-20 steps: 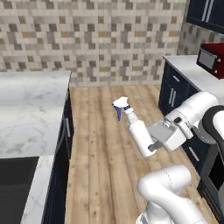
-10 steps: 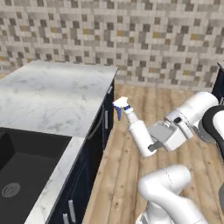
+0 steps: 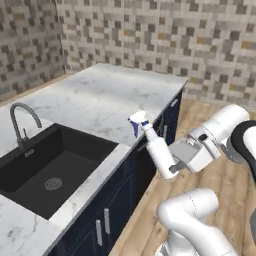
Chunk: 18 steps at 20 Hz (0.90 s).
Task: Locate and retrieve the spray and soap dispenser from the cabinet. Place them next to the sink.
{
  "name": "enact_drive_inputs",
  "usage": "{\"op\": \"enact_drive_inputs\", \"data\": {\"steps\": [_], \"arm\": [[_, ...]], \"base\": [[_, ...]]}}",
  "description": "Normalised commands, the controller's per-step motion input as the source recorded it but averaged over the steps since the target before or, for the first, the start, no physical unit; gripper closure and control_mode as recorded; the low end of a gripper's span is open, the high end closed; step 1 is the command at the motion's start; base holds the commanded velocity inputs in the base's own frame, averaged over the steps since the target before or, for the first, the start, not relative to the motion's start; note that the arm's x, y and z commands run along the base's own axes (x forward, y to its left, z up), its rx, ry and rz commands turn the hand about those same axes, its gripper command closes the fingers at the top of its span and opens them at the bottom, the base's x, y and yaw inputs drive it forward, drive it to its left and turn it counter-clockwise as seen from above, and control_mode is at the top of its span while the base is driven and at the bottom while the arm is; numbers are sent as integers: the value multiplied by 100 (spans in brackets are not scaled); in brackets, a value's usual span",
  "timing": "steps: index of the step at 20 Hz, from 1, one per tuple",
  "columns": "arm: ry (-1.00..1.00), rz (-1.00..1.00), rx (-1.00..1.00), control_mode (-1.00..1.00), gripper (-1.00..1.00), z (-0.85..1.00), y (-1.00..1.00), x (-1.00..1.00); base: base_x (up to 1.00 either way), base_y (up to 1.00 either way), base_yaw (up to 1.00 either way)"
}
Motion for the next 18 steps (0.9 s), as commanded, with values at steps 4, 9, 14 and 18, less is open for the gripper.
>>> {"op": "enact_drive_inputs", "data": {"steps": [4,9,14,18], "arm": [[0,0,0,100,100,0,0,0],[0,0,0,100,100,0,0,0],[0,0,0,100,100,0,0,0],[0,0,0,100,100,0,0,0]], "base": [[9,4,50],[11,5,50],[17,5,50],[20,5,50]]}}
